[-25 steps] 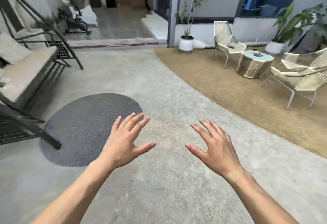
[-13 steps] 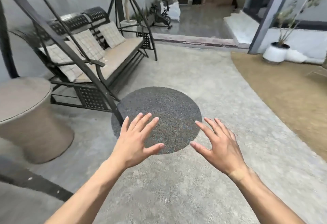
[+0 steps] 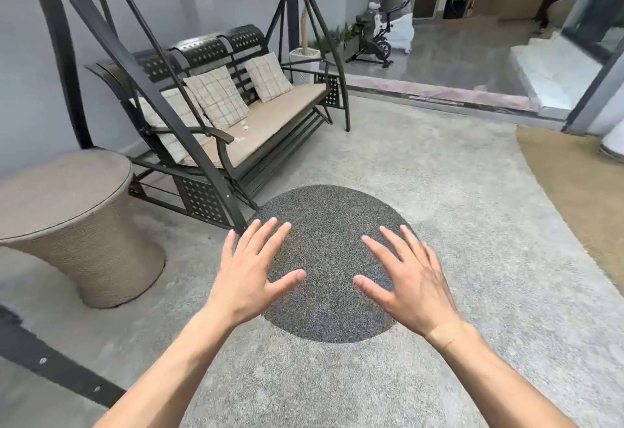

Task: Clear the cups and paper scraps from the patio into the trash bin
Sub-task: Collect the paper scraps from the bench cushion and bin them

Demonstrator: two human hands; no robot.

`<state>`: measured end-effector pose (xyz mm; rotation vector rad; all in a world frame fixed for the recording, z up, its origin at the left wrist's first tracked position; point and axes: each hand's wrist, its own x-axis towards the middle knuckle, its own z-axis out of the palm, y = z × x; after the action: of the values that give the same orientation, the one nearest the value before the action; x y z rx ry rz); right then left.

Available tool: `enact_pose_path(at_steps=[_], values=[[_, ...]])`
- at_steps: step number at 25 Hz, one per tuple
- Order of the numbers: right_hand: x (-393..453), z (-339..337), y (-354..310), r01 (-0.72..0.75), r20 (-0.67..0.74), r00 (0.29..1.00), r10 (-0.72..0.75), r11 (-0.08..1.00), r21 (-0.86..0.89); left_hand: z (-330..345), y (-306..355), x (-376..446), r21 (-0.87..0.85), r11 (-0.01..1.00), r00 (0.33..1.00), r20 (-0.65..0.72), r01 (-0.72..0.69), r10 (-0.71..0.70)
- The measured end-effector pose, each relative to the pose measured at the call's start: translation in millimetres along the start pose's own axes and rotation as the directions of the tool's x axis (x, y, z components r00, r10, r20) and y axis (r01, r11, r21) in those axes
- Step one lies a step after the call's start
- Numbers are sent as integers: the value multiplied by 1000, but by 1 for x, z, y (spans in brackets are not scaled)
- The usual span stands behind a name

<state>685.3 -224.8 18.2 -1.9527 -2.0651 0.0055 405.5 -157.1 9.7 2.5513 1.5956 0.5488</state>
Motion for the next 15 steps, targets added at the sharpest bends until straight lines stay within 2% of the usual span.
enact_pose_path(at_steps=[5,15], values=[[75,7,55,42,48,998,-43,999,15,23,13,66,17,996,996,-23,90,-90],[211,39,84,84,46,995,-86,995,46,53,-17,174,4,985,985,-14,173,-173]])
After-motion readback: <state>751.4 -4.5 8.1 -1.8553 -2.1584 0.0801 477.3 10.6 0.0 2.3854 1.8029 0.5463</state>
